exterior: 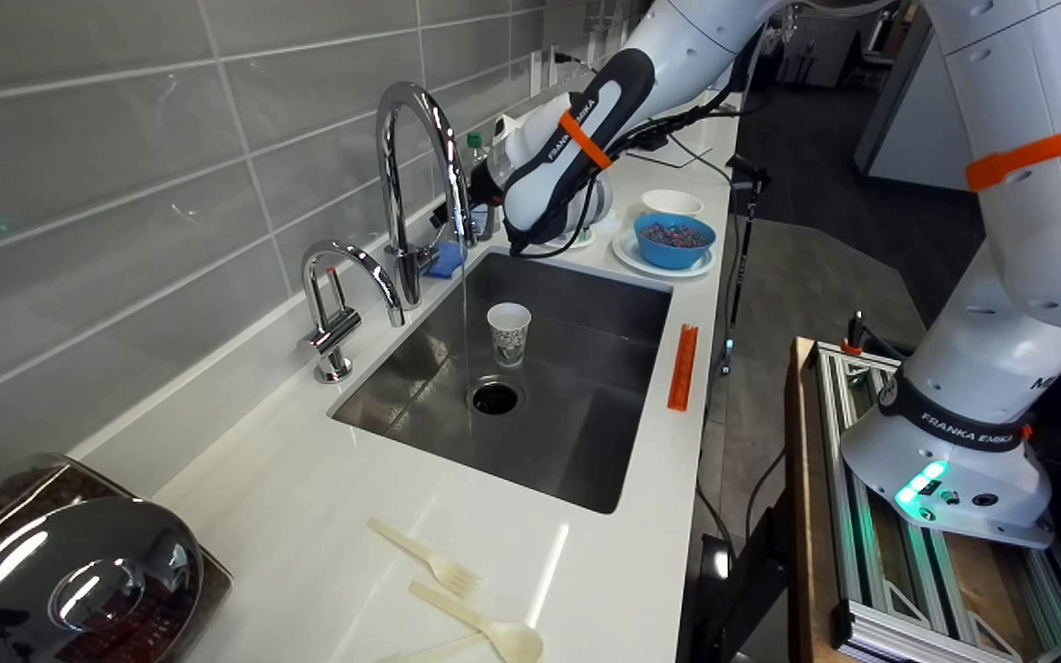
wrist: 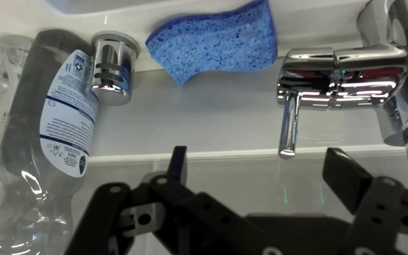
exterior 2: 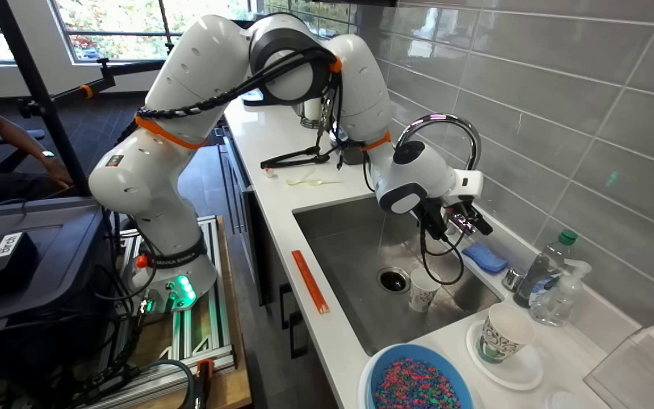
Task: Open the faucet on the right then push it to the right side of the sink.
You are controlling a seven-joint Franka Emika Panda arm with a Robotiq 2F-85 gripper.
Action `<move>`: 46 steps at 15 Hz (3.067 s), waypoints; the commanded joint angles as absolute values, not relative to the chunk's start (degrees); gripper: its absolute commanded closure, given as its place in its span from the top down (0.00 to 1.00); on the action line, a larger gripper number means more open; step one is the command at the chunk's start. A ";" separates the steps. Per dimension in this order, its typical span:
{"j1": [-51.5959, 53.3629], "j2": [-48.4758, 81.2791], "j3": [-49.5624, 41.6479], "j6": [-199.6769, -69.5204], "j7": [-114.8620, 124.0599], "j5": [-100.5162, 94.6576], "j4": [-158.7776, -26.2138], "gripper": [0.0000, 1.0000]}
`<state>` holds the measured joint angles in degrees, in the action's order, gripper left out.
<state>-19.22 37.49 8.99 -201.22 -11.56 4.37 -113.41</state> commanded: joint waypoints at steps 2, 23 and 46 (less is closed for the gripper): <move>-20.02 38.62 9.74 -202.63 -11.17 3.89 -112.86 1.00; -21.78 17.84 13.20 -202.92 -6.05 -4.84 -138.49 1.00; -21.53 1.19 15.96 -200.64 -4.20 -3.48 -150.72 1.00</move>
